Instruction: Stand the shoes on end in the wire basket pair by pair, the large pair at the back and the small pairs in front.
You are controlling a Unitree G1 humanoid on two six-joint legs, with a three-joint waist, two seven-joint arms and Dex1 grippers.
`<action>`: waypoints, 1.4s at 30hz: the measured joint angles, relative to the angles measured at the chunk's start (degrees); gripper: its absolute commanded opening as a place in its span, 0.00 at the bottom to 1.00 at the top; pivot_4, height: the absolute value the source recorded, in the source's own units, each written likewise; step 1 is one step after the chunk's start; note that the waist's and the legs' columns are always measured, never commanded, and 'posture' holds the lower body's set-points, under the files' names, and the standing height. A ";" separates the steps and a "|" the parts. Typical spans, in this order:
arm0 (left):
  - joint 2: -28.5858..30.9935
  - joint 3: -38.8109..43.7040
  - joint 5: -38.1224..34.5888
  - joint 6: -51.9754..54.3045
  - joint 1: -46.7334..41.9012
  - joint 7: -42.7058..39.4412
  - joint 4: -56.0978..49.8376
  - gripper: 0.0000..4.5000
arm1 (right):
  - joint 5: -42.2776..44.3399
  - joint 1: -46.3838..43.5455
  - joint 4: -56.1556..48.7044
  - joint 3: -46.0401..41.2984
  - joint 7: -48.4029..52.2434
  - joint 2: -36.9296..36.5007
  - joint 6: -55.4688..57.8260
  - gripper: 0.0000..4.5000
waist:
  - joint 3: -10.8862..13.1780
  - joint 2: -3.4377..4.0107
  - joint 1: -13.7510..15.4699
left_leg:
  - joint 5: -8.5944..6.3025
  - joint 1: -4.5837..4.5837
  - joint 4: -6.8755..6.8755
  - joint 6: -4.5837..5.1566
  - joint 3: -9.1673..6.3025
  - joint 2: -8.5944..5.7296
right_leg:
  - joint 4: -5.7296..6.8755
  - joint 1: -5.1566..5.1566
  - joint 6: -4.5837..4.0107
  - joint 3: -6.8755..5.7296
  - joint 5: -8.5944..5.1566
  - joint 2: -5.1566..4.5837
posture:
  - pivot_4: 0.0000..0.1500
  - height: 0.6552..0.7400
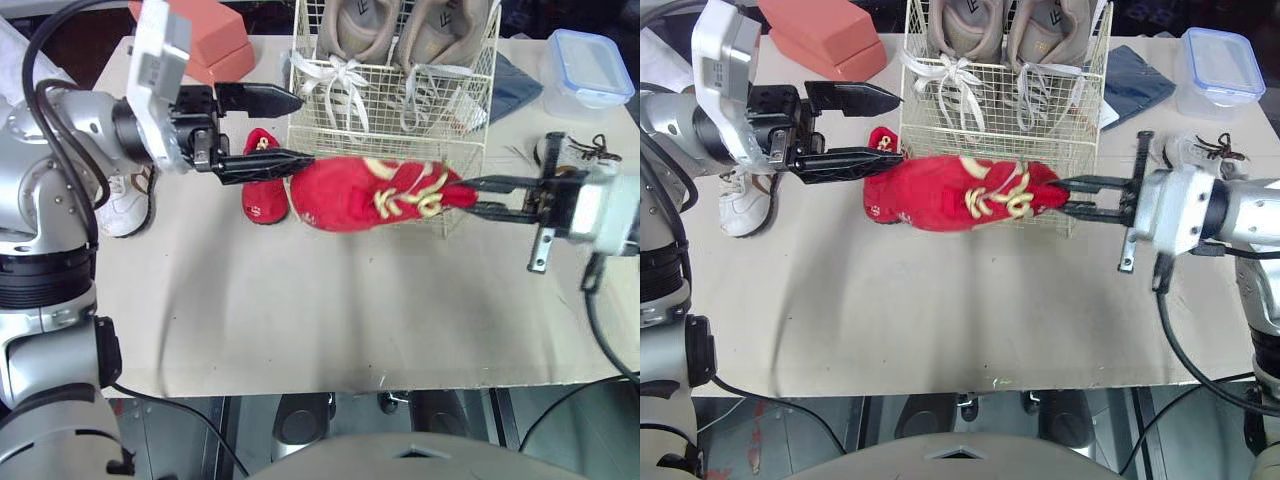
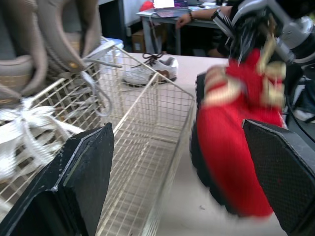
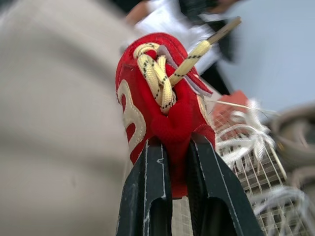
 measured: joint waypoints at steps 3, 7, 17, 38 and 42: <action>-0.79 -2.59 0.03 1.06 -0.01 -0.73 -0.19 1.00 | -6.42 -4.26 4.82 2.97 0.57 0.42 -10.44 0.01 | 0.00 -0.01 0.07 | 0.01 -0.02 0.01 -0.01 -0.02 0.02 | 0.01 0.00 0.00 -0.03 0.00 0.01 | 1.00 0.36; -0.98 -5.30 0.93 1.87 -0.12 -2.23 -0.69 1.00 | -10.83 -7.45 9.83 4.89 -0.22 1.54 -20.72 0.01 | 0.01 0.00 0.16 | 0.01 -0.05 0.04 -0.02 0.00 0.02 | 0.00 -0.01 -0.09 -0.04 0.05 0.00 | 1.00 0.36; -0.95 -10.03 4.33 2.77 -0.14 -4.93 -1.12 0.76 | -13.23 -11.81 13.67 5.50 -6.03 3.09 -34.61 0.00 | 0.01 0.01 0.16 | 0.01 -0.08 0.08 -0.02 -0.02 0.03 | 0.02 -0.01 -0.16 -0.06 0.09 -0.01 | 1.00 0.36; -15.26 -2.00 3.57 -1.68 0.37 4.90 3.18 0.12 | 27.09 7.03 -3.52 1.33 -27.49 4.48 24.44 1.00 | 0.02 0.04 0.03 | 0.01 -0.06 0.18 -0.01 -0.10 0.01 | 0.17 0.01 -0.26 -0.07 0.15 -0.06 | 1.00 0.36; -17.52 -1.95 4.05 -3.74 1.08 6.71 3.32 0.12 | 40.81 6.64 -10.05 -0.33 -37.98 9.88 34.39 1.00 | 0.02 0.04 0.14 | 0.01 -0.02 0.12 -0.01 -0.12 0.02 | 0.17 0.03 -0.27 -0.08 0.14 -0.03 | 1.00 0.36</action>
